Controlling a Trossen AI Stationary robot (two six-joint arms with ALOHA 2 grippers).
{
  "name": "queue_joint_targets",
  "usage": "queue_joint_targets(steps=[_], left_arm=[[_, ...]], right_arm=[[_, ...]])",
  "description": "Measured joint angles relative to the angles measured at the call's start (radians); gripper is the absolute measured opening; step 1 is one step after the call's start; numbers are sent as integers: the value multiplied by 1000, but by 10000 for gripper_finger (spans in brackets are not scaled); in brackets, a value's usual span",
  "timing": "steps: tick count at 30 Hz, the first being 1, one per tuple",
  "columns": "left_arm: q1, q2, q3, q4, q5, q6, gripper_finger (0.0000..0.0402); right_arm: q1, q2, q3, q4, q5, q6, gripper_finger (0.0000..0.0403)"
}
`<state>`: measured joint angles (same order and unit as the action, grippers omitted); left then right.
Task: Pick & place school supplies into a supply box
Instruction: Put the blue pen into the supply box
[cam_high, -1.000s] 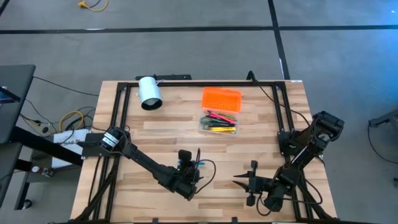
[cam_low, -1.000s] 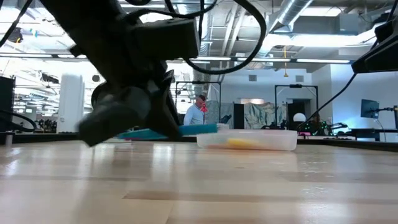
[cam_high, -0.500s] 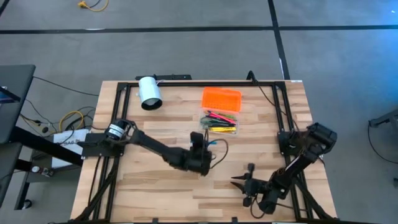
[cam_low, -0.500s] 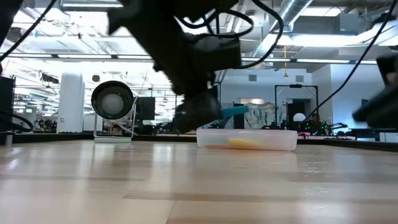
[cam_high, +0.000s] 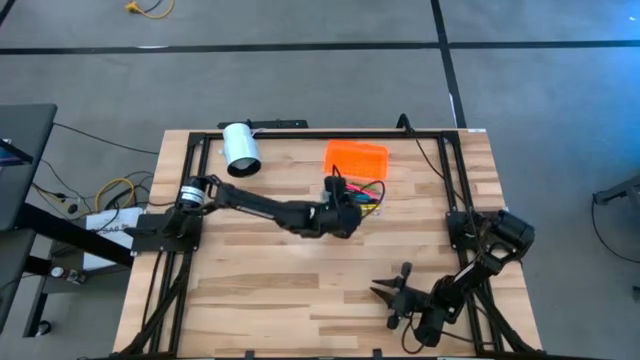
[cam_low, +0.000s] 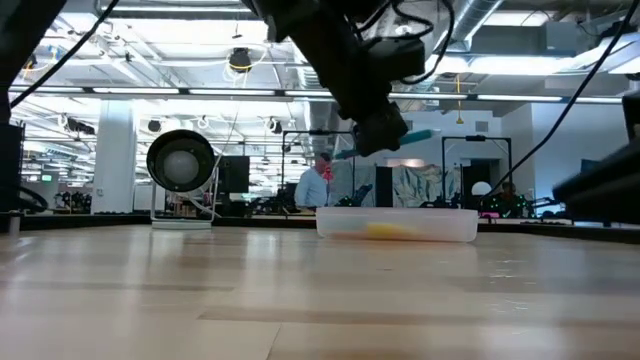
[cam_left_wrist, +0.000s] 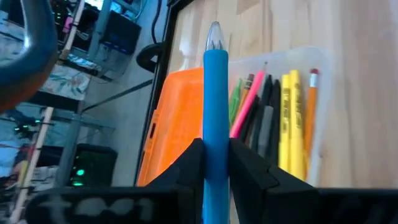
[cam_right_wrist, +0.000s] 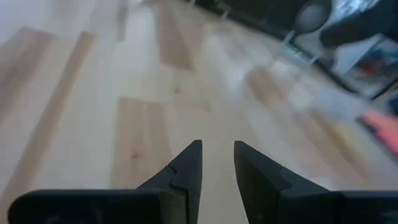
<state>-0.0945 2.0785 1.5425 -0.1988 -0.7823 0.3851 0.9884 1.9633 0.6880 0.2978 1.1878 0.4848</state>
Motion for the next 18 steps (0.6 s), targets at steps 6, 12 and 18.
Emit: queue_joint_targets(steps=[6,12,18], left_arm=[[76,0,0,30,146,30,43],[137,0,0,31,249,14,43],[189,0,-1,-17,345,-69,62]], right_arm=[[7,0,-1,39,56,-52,86],[6,0,-1,42,57,-52,86],[6,0,-1,48,71,-52,86]])
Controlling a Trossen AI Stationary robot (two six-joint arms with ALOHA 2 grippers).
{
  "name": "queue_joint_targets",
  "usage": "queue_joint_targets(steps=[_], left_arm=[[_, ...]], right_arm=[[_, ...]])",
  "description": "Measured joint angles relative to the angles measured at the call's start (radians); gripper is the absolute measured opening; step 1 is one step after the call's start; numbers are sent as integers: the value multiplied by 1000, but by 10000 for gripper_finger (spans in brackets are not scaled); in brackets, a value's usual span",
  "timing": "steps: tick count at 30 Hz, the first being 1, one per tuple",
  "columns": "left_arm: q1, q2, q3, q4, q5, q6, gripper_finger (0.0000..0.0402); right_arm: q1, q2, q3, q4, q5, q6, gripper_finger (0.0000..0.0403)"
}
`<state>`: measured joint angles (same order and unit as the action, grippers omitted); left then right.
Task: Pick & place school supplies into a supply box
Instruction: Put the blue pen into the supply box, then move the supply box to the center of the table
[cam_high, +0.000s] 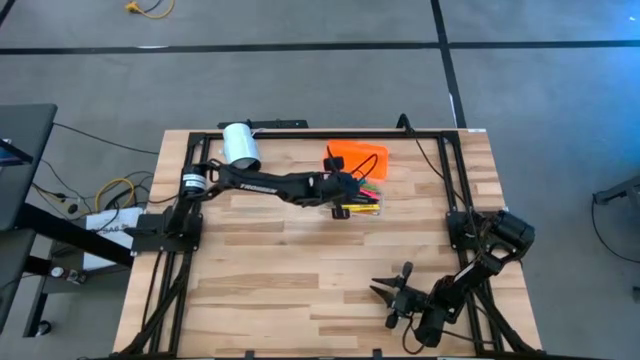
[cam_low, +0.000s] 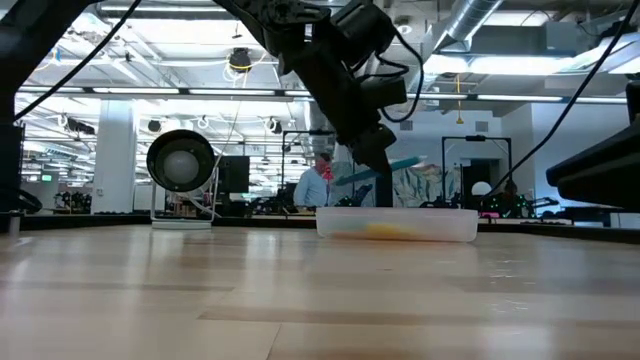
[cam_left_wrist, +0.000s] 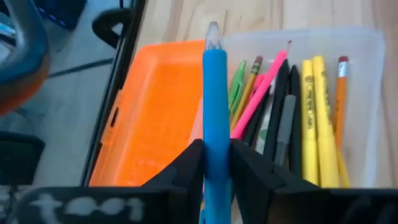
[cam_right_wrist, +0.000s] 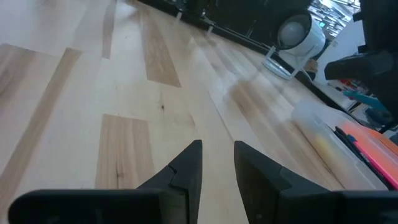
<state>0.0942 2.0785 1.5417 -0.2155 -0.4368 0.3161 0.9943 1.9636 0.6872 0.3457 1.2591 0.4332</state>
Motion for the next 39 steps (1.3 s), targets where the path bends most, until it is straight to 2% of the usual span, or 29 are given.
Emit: queue_joint_targets(steps=[9,13,20,25,33,39], left_arm=[[14,0,0,-15,40,-11,165],[21,0,-2,-66,126,-10,192],[47,2,-81,-60,183,-30,189],[74,2,-123,-12,263,-50,174],[120,2,-139,-12,406,-95,168],[117,2,-140,-81,456,-96,171]], right_arm=[[0,-27,0,7,2,-40,86],[0,-58,0,7,4,-59,86],[0,-135,0,7,10,-140,86],[6,-208,0,7,68,-236,86],[23,-312,0,3,81,-349,86],[55,-318,0,-1,87,-359,86]])
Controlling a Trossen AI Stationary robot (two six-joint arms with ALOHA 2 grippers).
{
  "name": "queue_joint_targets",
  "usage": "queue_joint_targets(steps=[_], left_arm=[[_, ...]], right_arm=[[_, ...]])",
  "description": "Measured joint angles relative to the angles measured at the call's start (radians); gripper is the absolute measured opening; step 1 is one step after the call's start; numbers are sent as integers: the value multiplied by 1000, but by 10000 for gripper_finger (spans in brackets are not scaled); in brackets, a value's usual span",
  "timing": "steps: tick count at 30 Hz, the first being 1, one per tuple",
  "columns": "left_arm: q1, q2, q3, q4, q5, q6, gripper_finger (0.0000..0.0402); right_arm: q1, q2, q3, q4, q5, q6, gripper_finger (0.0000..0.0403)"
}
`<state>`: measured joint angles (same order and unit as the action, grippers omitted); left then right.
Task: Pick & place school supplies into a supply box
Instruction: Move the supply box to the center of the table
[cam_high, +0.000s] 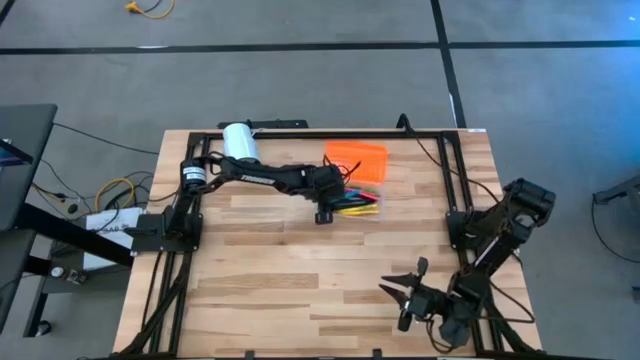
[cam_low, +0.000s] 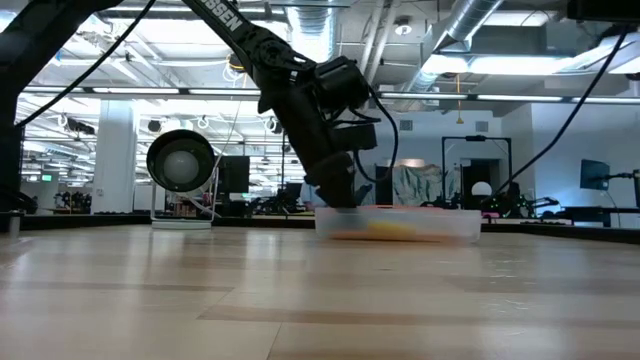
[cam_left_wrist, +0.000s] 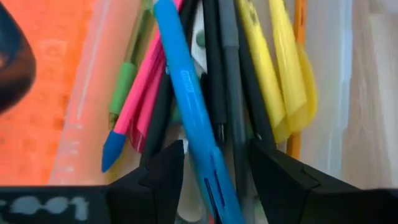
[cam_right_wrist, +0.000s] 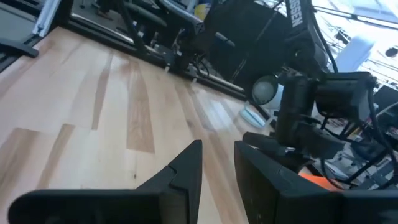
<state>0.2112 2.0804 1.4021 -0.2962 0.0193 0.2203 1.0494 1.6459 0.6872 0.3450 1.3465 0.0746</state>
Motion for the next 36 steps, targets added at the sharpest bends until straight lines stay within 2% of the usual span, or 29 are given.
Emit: queue_joint_targets(steps=[8,15,36], left_arm=[[-34,0,0,-37,59,0,172],[-95,-3,0,-102,60,-5,172],[-360,-2,0,-164,63,-97,172]], right_arm=[[39,0,0,-5,93,3,86],[50,0,0,-8,146,7,86],[2,1,0,-31,144,49,86]])
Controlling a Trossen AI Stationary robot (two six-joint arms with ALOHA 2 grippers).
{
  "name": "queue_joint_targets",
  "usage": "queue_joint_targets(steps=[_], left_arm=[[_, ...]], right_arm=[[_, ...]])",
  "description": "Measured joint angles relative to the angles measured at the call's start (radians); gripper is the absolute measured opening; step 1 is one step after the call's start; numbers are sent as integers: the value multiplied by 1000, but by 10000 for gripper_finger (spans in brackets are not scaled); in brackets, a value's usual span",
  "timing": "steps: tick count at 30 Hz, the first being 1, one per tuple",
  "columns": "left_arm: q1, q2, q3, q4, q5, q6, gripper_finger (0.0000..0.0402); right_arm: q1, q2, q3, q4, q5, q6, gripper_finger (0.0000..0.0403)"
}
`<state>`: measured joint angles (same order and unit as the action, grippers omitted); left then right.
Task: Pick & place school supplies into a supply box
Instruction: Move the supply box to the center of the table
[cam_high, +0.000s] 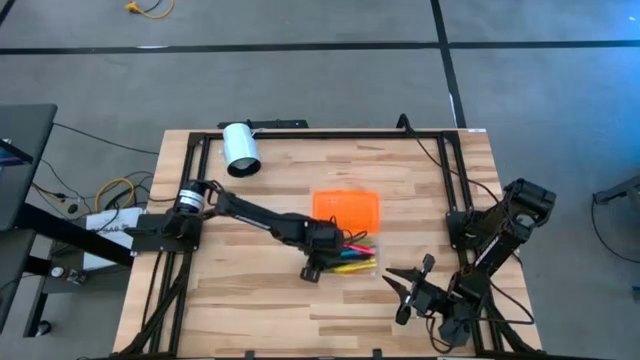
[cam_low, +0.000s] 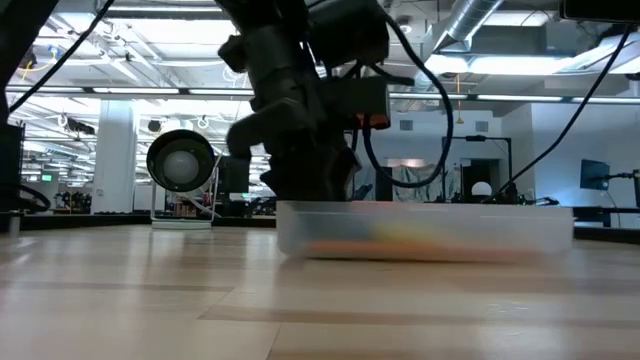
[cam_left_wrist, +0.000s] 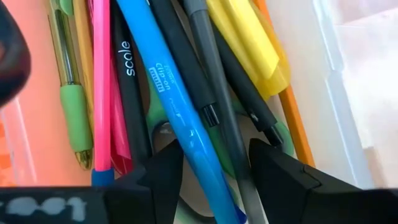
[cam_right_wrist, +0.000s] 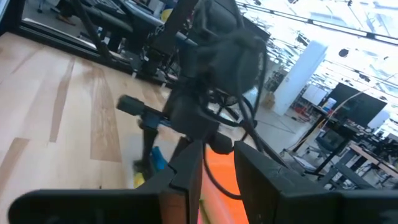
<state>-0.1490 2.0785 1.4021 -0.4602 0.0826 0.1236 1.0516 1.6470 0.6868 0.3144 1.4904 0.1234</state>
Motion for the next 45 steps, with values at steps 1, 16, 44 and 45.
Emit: queue_joint_targets(steps=[1,16,44,45], left_arm=[[-10,0,0,1,-5,-4,172],[-23,-20,27,58,-192,1,172],[147,-32,76,50,-228,74,172],[153,-32,76,45,-243,69,172]], right_arm=[[-1,0,0,0,-3,1,86],[-100,33,0,-91,-261,218,86],[-151,275,-1,180,-526,246,86],[-151,275,0,170,-526,261,86]])
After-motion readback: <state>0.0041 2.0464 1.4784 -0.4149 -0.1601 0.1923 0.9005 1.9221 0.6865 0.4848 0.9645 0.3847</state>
